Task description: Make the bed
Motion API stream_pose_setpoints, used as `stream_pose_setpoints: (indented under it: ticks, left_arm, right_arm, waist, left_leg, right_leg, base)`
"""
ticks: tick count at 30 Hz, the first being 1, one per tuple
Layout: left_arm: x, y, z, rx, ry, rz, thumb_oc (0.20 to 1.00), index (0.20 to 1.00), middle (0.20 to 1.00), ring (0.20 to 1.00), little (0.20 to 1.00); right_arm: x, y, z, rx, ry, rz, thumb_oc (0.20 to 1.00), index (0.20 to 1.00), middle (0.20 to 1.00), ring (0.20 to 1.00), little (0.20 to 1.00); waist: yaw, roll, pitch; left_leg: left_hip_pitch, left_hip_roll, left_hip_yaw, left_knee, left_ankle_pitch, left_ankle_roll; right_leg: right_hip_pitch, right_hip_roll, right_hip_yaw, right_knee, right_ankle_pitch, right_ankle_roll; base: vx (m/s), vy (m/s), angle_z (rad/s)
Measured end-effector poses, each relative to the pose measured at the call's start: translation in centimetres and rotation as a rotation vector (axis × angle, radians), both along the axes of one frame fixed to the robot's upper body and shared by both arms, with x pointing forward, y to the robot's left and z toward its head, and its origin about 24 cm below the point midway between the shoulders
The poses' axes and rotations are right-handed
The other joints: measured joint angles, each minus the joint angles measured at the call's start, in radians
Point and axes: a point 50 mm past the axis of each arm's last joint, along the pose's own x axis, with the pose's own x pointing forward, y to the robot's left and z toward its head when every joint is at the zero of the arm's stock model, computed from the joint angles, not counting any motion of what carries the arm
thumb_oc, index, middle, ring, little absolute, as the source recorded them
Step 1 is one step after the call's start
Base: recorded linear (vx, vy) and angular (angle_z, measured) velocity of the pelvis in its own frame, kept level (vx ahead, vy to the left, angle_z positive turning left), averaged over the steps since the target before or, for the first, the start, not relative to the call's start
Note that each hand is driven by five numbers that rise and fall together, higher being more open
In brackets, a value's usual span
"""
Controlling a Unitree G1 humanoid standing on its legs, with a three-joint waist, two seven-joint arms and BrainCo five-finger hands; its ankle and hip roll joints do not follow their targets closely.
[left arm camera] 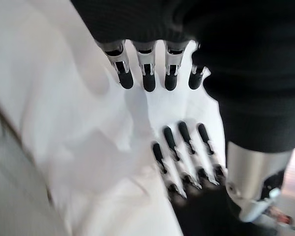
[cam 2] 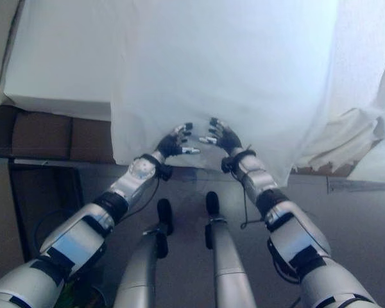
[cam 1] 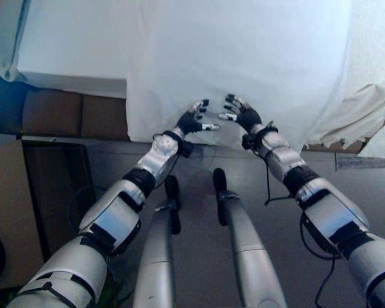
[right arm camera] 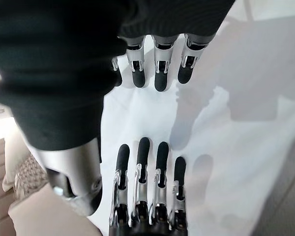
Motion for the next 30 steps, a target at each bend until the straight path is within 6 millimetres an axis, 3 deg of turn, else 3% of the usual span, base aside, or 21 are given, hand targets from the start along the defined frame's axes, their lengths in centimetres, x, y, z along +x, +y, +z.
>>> stream_pose_setpoints:
  ticks: [8,11,17,24,27,30]
  left_arm:
    - [1.3,2.8,4.6,0.015,-0.095,0.17,1.0,1.0,1.0,1.0,1.0]
    - [1.6,4.1,6.2,0.026,-0.11,0.224,1.0,1.0,1.0,1.0,1.0]
    - [1.6,7.3,6.8,-0.038,-0.097,0.311,1.0,1.0,1.0,1.0,1.0]
    - [0.8,14.0,4.8,-0.154,-0.015,0.502,1.0,1.0,1.0,1.0,1.0]
    - [-0.3,17.2,2.1,-0.186,0.044,0.602,1.0,1.0,1.0,1.0,1.0]
    - [-1.7,19.8,-1.3,-0.16,0.117,0.68,1.0,1.0,1.0,1.0,1.0]
  right_arm:
    - [1.2,-1.2,2.9,0.039,0.001,-0.146,1.0,1.0,1.0,1.0,1.0]
    - [1.7,-2.9,3.8,0.009,0.036,-0.247,1.0,1.0,1.0,1.0,1.0]
    - [1.5,-6.6,3.5,-0.068,0.079,-0.379,1.0,1.0,1.0,1.0,1.0]
    - [-0.3,-14.3,0.4,-0.034,0.202,-0.607,1.0,1.0,1.0,1.0,1.0]
    - [-1.8,-17.4,-2.1,-0.002,0.274,-0.705,1.0,1.0,1.0,1.0,1.0]
    - [-2.7,-18.7,-3.9,0.094,0.32,-0.758,1.0,1.0,1.0,1.0,1.0]
  waist:
    - [-0.002,0.0,0.0]
    - [-0.002,0.0,0.0]
    - [0.0,0.0,0.0]
    - [-0.003,0.0,0.0]
    - [0.002,0.0,-0.001]
    - [0.005,0.001,0.0]
  left_leg:
    - [-0.089,0.014,0.002,0.066,-0.011,0.005]
    - [-0.112,0.016,0.006,0.069,-0.01,0.006]
    - [-0.103,0.016,0.007,0.051,-0.006,0.002]
    - [0.003,0.013,0.028,-0.058,0.016,0.006]
    - [0.097,0.005,0.031,-0.193,0.069,-0.002]
    - [0.189,0.0,0.03,-0.334,0.122,-0.008]
  right_leg:
    - [-0.08,0.006,0.0,0.035,0.011,0.002]
    - [-0.102,0.006,-0.001,0.033,0.022,0.004]
    - [-0.093,0.006,-0.002,0.016,0.024,0.0]
    - [0.003,-0.003,-0.001,-0.074,0.039,0.002]
    - [0.085,-0.005,-0.003,-0.182,0.075,-0.002]
    - [0.158,-0.003,-0.004,-0.285,0.112,-0.011]
  base:
    - [-0.01,-0.007,-0.08]
    - [0.01,-0.007,-0.03]
    - [0.01,-0.005,0.0]
    - [0.02,-0.005,0.0]
    - [0.06,-0.01,0.03]
    - [0.05,-0.006,-0.02]
